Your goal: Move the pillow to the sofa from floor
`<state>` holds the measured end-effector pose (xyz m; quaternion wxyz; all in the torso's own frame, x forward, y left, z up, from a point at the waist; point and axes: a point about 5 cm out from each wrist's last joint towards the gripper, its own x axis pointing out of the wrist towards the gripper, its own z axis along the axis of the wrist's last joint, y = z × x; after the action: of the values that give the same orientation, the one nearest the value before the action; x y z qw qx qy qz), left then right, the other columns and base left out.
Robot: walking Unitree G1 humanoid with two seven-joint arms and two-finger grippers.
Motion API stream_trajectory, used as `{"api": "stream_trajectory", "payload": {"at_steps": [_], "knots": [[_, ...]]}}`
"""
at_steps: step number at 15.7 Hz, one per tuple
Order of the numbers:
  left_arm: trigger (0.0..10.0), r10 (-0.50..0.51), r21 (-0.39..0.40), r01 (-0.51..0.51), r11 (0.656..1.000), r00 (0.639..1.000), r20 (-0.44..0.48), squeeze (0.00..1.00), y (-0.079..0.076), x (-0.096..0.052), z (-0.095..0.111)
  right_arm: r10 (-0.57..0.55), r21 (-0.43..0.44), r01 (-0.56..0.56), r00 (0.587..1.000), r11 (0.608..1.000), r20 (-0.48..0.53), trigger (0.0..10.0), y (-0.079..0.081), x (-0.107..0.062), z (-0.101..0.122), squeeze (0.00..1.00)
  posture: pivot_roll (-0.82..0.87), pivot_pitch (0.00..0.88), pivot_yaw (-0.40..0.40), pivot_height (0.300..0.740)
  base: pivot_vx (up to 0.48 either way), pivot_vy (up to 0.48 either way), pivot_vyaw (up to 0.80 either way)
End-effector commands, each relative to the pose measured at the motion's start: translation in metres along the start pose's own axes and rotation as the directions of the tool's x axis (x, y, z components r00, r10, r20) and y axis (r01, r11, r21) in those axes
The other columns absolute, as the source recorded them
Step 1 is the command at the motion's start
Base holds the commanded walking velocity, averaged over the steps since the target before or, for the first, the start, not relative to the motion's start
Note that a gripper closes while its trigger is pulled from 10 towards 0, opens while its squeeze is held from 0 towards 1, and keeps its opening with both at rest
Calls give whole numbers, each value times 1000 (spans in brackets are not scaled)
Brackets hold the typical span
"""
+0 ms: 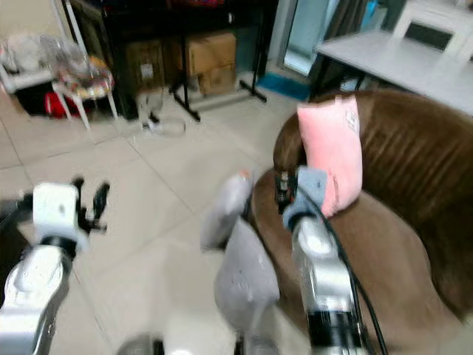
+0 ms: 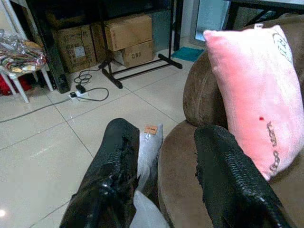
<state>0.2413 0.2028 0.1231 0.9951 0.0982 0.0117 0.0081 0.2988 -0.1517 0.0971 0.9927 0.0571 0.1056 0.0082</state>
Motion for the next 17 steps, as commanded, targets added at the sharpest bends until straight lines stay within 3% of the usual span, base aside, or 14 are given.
{"api": "stream_trajectory", "payload": {"at_steps": [1, 2, 3, 4, 5, 6, 8, 13, 17], "knots": [[10000, -8, -35, 8, 999, 1000, -17, 0, -1, -1, -1, -3, 22, 3, 1000, 1000, -4, 10000, -3, 1, -1, 1000, -64, 0, -71, 620, 0, 0, 0], [10000, -15, -56, 14, 998, 1000, -20, 729, -2, -1, -1, 4, 28, -4, 1000, 1000, 2, 10000, -2, 1, 0, 1000, -64, 0, -71, 610, 0, 0, 0], [10000, -15, -61, 14, 998, 1000, -19, 929, -2, 0, -1, 7, 26, -7, 1000, 1000, 6, 10000, -2, 1, 1, 1000, -64, 0, -71, 600, 0, 0, 0], [10000, -16, -62, 15, 998, 1000, -19, 1000, -2, 0, -1, 7, 26, -8, 1000, 1000, 6, 10000, -2, 1, 1, 1000, -65, 0, -70, 595, 0, 0, 0], [10000, 2, -22, -3, 1000, 1000, -9, 1000, 1, 2, 1, 4, -83, 0, 999, 997, 44, 10000, -2, 2, 6, 1000, -65, 0, -68, 580, 0, 0, 0], [10000, 12, -9, -12, 1000, 1000, -6, 1000, 2, 2, 1, 3, -130, 5, 998, 992, 59, 10000, -2, 3, 7, 1000, -61, 0, -70, 575, 0, 0, 0], [10000, 28, -23, -28, 999, 1000, 11, 1000, 5, 3, 3, 38, -59, -35, 998, 998, 52, 10000, 3, 4, 6, 1000, -59, 0, -72, 560, 0, 0, 0], [10000, 14, -39, -13, 999, 999, 31, 1000, 5, 2, 4, -29, -132, 28, 1000, 991, -3, 10000, 0, 10, -2, 1000, -48, 0, -85, 560, 115, 0, 0], [10000, 24, -38, -23, 999, 999, 30, 1000, 7, -1, 3, 46, -113, -47, 999, 992, -9, 10000, 9, 11, -2, 1000, -38, 0, -99, 560, 303, 0, 0]]}}
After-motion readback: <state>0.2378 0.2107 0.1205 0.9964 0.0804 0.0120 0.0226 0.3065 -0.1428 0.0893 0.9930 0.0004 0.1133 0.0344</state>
